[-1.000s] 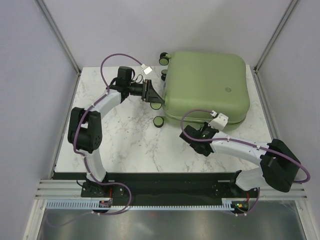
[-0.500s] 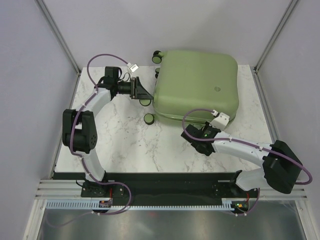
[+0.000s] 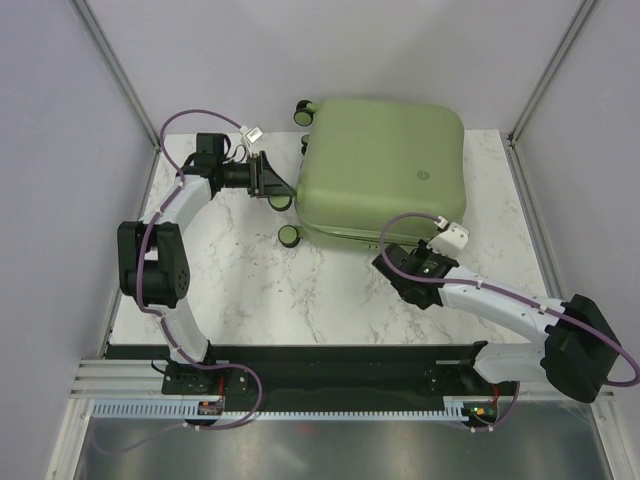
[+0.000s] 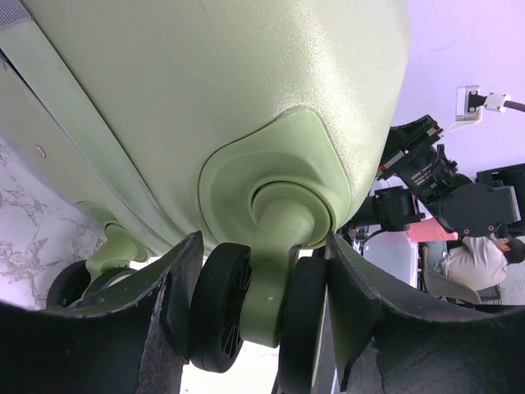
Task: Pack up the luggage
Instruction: Zip the luggage at the center of the board.
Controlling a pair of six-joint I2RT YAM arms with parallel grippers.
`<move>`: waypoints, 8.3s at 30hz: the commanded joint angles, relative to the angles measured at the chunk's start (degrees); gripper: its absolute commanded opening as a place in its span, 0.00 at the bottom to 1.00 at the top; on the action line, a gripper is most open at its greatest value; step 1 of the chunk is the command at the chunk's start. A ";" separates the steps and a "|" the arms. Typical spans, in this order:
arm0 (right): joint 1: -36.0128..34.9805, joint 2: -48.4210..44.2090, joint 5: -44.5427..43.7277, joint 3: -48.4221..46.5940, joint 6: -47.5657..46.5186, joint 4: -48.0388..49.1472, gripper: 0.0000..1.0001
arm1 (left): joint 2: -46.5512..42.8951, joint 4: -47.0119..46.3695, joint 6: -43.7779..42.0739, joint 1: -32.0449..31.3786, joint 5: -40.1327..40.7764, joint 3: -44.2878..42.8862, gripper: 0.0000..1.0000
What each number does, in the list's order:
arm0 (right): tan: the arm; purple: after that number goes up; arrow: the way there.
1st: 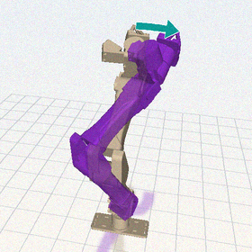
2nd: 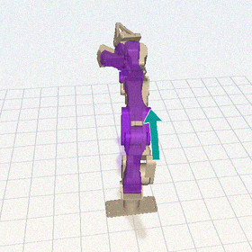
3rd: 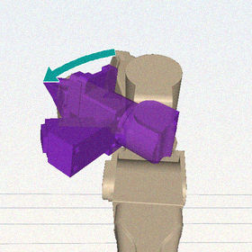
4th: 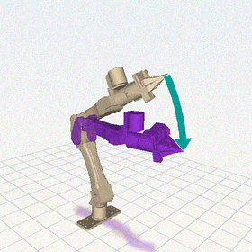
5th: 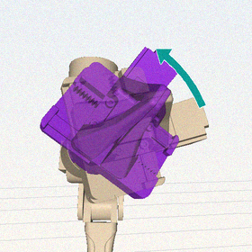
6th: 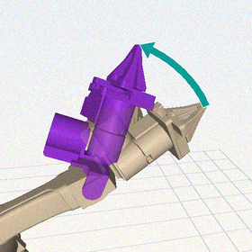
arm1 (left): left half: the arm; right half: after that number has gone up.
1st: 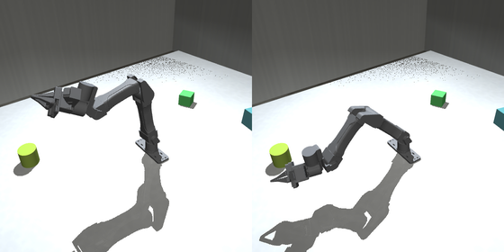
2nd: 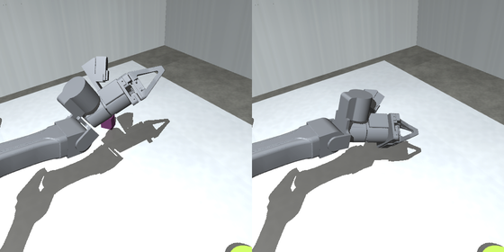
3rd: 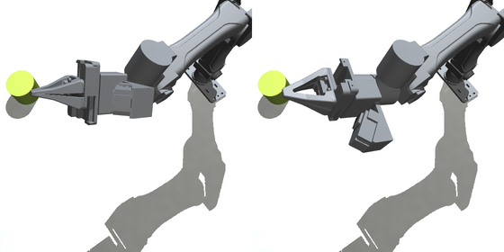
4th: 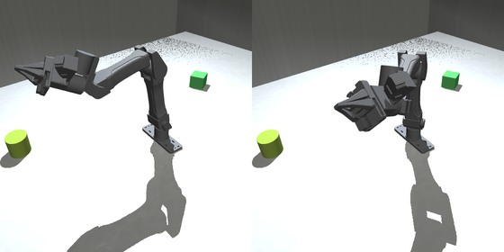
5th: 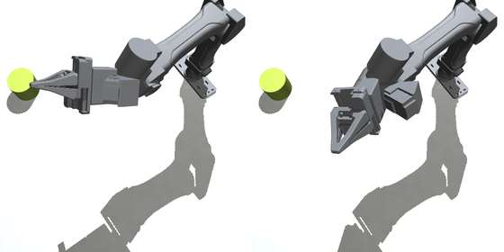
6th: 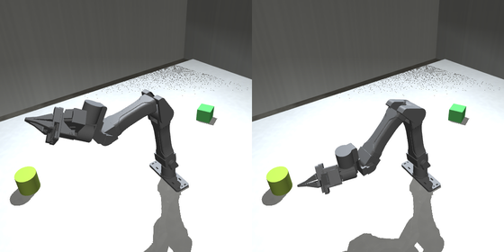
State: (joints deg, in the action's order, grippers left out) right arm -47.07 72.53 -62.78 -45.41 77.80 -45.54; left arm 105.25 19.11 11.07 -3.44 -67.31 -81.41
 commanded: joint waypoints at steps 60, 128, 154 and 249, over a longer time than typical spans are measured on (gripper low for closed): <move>48.80 -3.92 35.76 -25.08 -45.46 16.53 0.43 | -31.17 4.79 13.27 -40.76 77.23 14.44 0.48; 27.47 -19.17 51.54 11.74 -12.68 4.68 0.00 | -26.69 -30.87 21.54 -19.32 58.79 38.79 0.95; 14.20 9.38 43.71 -6.09 -1.51 11.53 0.00 | -49.17 -35.54 12.75 -18.62 26.62 56.88 0.86; 53.04 9.28 56.97 -33.52 -35.00 16.43 0.96 | -37.83 -29.40 2.56 -25.03 37.25 49.59 0.02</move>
State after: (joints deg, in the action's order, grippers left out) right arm 3.64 79.57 -13.26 -79.09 42.68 -37.39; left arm 71.09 -11.75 17.67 -29.36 -29.65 -31.51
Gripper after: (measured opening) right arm 0.963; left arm 0.042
